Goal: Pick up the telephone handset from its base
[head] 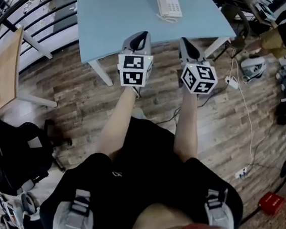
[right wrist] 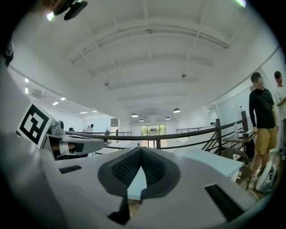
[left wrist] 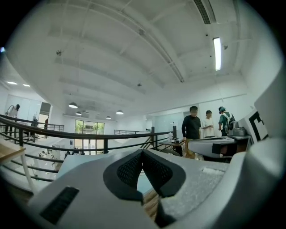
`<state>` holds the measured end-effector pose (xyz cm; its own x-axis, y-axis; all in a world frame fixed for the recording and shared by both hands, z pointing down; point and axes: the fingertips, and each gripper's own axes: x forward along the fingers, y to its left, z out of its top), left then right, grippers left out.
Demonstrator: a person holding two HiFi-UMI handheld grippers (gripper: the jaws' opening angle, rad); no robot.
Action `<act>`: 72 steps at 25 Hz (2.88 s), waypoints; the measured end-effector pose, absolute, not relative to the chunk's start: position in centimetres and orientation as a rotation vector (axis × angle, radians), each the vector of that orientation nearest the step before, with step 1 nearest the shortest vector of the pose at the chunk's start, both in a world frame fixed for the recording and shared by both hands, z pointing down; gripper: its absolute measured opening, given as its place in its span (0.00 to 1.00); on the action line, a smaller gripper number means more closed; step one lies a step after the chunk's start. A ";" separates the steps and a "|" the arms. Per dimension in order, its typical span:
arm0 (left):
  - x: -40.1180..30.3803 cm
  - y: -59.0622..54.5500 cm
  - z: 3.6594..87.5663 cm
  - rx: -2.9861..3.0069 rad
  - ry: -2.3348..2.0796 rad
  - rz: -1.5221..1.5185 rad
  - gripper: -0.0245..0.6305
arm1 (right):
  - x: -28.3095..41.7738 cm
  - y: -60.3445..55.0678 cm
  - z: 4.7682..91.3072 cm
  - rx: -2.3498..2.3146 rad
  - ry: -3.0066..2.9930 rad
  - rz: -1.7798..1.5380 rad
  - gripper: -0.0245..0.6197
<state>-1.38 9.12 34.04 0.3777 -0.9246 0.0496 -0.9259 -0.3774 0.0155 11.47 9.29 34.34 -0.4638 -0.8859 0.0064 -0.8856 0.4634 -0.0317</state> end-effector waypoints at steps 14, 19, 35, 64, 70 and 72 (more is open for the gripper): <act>-0.7 -6.6 40.2 2.479 -1.638 0.039 0.04 | 13.9 -5.1 40.1 -1.699 2.677 -0.173 0.03; 0.9 -15.0 43.5 2.436 -1.548 0.070 0.04 | 15.5 -13.3 43.6 -1.736 2.664 -0.308 0.03; -1.4 -35.5 51.8 2.225 -1.395 0.078 0.04 | 9.4 -33.2 49.8 -1.697 2.883 -0.505 0.03; 10.3 -46.2 61.6 1.991 -0.874 0.060 0.26 | 18.9 -36.0 54.9 -1.885 2.753 -0.700 0.03; 10.4 -46.3 60.4 1.970 -0.881 0.005 0.20 | 20.1 -36.8 53.5 -1.857 2.762 -0.661 0.03; 10.4 -46.3 58.7 2.022 -0.909 -0.004 0.20 | 20.3 -37.3 52.9 -1.834 2.772 -0.641 0.03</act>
